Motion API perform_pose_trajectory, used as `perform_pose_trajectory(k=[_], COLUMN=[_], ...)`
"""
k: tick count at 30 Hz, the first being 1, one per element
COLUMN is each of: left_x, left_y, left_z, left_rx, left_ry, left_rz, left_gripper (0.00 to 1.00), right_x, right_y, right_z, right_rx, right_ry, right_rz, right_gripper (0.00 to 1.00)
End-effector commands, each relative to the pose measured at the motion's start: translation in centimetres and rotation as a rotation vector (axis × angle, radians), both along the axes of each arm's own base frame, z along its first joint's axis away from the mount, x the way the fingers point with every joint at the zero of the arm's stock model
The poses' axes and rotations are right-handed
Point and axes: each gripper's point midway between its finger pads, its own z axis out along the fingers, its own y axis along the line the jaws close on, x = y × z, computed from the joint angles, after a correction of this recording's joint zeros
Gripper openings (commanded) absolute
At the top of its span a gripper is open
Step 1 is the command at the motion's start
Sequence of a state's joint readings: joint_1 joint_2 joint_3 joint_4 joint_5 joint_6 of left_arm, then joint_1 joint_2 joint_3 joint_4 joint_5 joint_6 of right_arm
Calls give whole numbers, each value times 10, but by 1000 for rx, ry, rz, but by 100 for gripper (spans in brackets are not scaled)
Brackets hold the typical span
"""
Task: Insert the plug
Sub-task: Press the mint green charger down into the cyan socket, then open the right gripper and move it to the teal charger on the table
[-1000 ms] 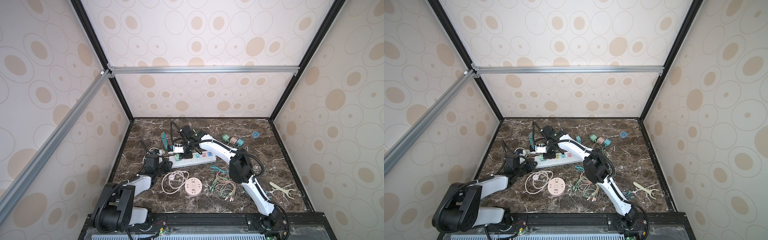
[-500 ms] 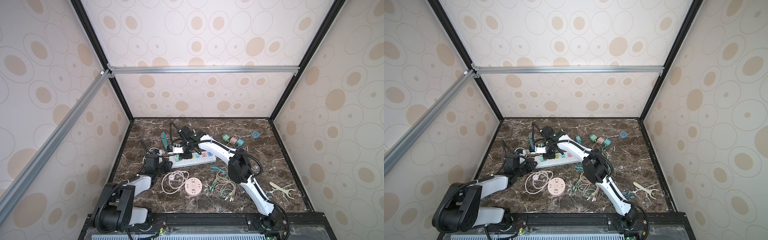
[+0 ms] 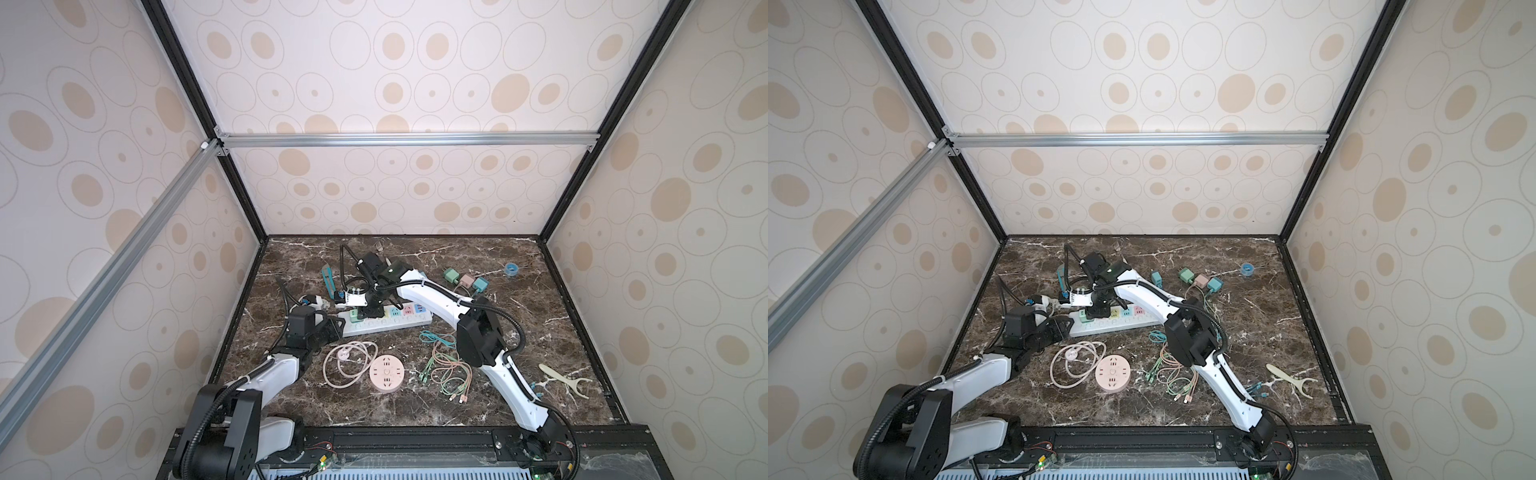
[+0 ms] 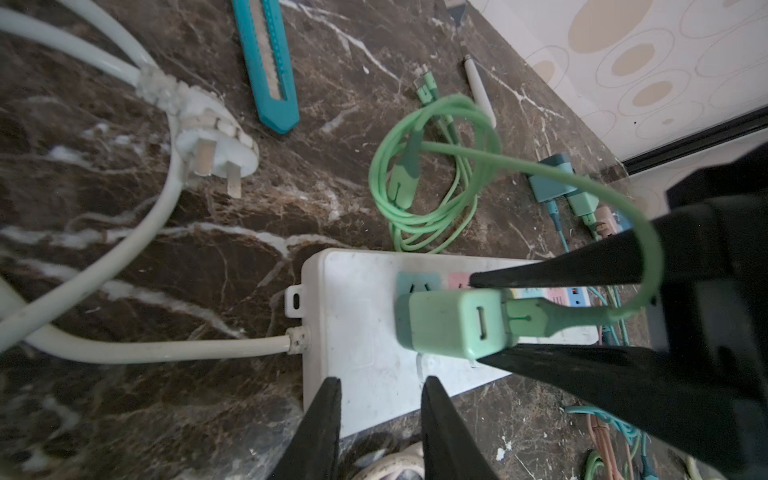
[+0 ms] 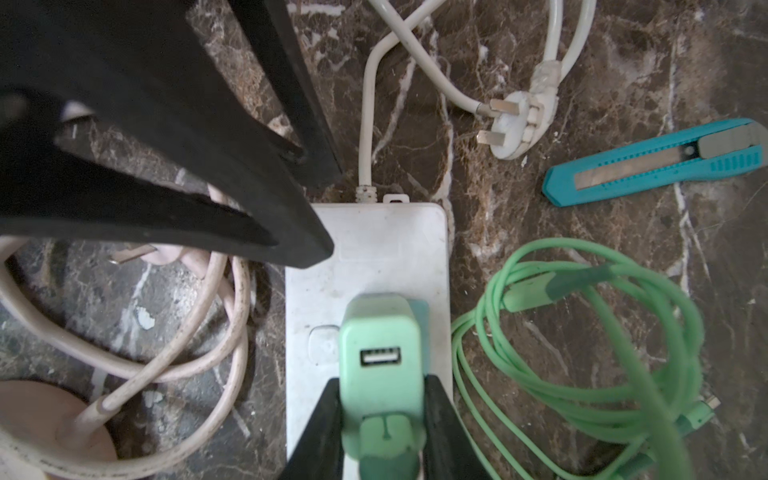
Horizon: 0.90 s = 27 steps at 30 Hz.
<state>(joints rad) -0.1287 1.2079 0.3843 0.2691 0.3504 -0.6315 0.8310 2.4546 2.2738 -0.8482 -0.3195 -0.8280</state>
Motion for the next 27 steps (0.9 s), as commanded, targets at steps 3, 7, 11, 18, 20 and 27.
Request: perform_pose_trajectory(k=[3, 7, 11, 18, 20, 27], left_x=[3, -1, -4, -6, -6, -5], left_y=[9, 12, 16, 17, 17, 20], left_z=[12, 16, 19, 23, 25, 30], left_rx=[24, 31, 51, 54, 56, 70], left_ry=[-3, -10, -12, -18, -22, -34], left_rz=[35, 47, 59, 64, 63, 72], left_gripper=[40, 45, 50, 53, 54, 60], right_x=[-8, -7, -8, -10, -11, -13], right_y=[5, 9, 11, 11, 9, -2], right_z=[-3, 10, 22, 31, 33, 50], right_rx=[21, 53, 81, 100, 98, 140], right_ry=[24, 18, 25, 33, 34, 33], right_rz=[-1, -12, -24, -37, -44, -101], right_gripper=[14, 23, 33, 42, 44, 51])
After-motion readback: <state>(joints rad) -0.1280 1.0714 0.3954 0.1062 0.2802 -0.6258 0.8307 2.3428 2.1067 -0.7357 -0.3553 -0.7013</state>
